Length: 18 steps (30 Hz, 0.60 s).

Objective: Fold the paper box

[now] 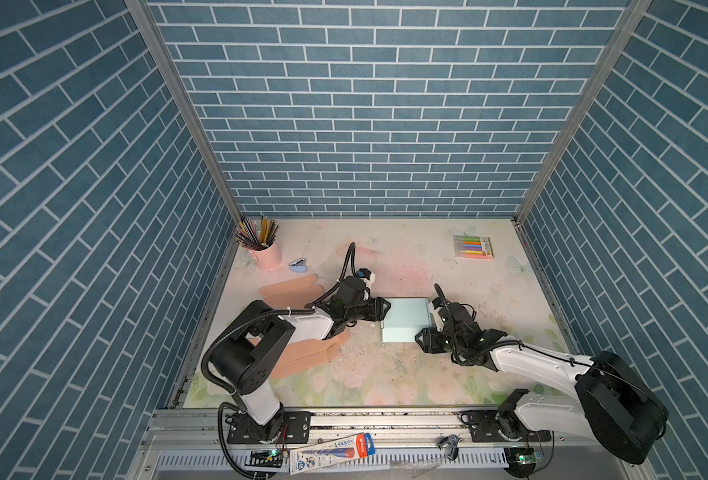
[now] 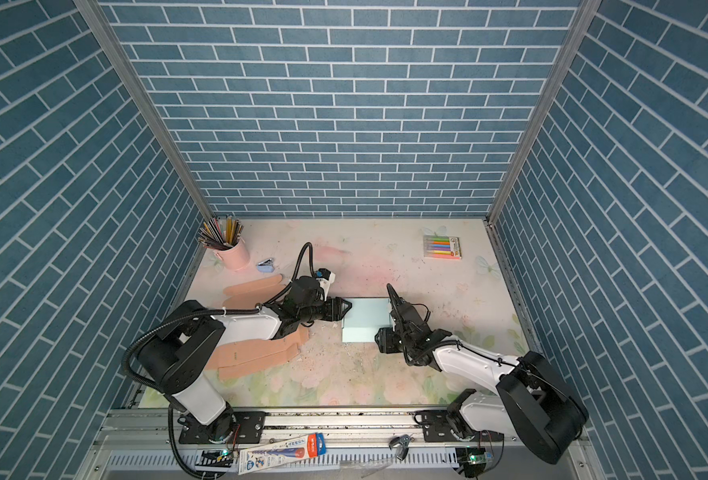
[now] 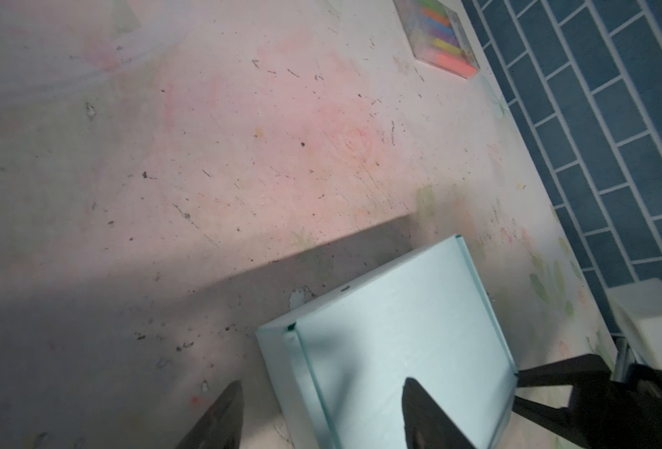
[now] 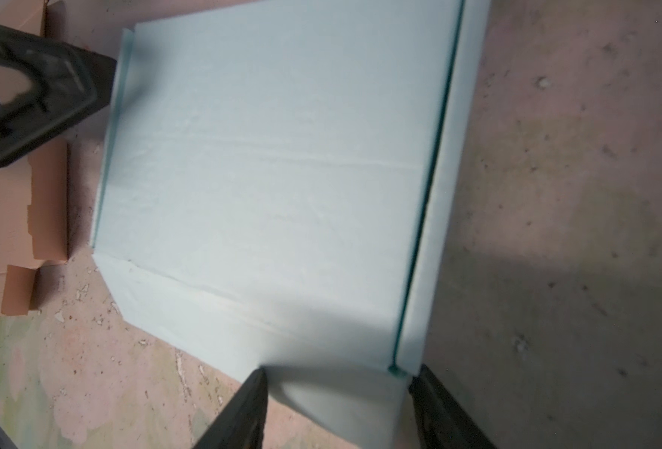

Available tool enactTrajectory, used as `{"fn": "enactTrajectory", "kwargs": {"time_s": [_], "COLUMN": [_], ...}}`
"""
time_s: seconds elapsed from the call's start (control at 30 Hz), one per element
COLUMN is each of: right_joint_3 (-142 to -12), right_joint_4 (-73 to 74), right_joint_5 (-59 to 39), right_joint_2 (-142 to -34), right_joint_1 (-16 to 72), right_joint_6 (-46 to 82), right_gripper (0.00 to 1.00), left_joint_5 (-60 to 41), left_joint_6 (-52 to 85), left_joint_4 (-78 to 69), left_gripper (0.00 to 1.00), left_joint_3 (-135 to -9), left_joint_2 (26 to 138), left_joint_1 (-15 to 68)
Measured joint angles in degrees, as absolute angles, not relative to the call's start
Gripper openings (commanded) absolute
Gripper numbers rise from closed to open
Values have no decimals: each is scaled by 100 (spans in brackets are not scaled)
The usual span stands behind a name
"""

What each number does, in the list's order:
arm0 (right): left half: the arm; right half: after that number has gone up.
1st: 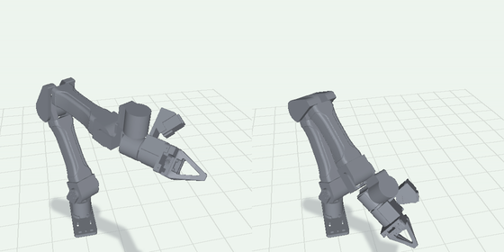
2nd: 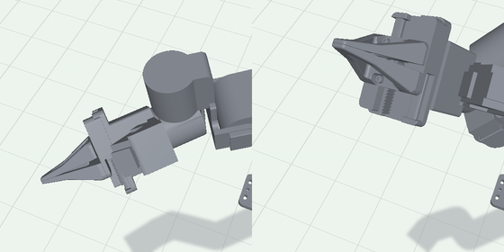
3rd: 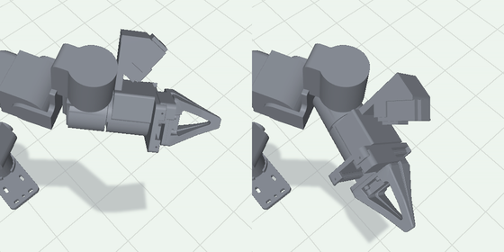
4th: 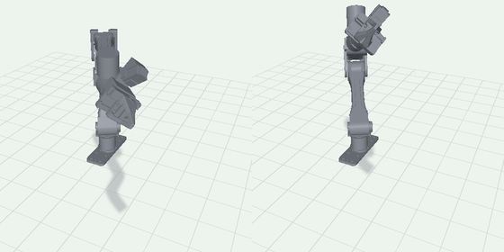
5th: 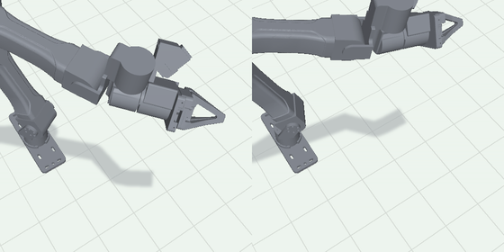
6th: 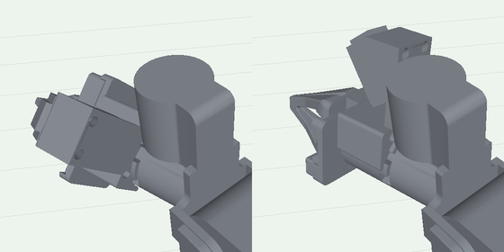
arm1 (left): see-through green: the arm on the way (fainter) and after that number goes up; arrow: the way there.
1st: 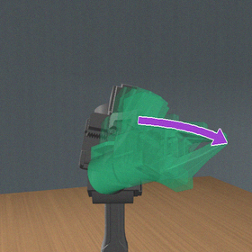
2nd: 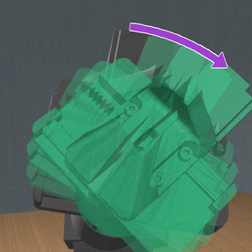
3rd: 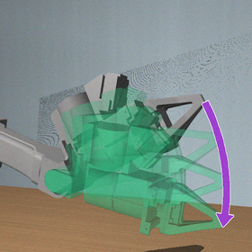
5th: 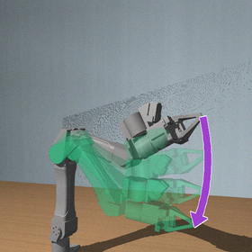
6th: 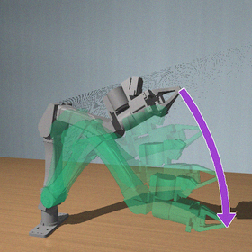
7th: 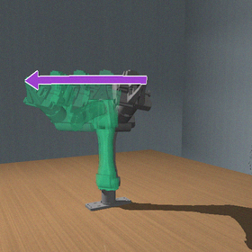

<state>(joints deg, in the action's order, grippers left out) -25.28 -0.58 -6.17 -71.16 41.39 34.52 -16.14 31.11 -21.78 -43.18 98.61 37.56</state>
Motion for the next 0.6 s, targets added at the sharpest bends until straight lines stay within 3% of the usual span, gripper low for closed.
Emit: {"fn": "enactTrajectory", "kwargs": {"time_s": [0.6], "right_joint_3": [-2749], "right_joint_4": [-5], "right_joint_5": [-491], "right_joint_2": [-7546], "right_joint_1": [4119], "right_joint_6": [3310], "right_gripper": [61], "left_joint_5": [-1662], "left_joint_6": [3011], "left_joint_4": [-2480], "left_gripper": [63], "left_joint_3": [-4362], "left_joint_2": [10195], "left_joint_1": [3704]}}
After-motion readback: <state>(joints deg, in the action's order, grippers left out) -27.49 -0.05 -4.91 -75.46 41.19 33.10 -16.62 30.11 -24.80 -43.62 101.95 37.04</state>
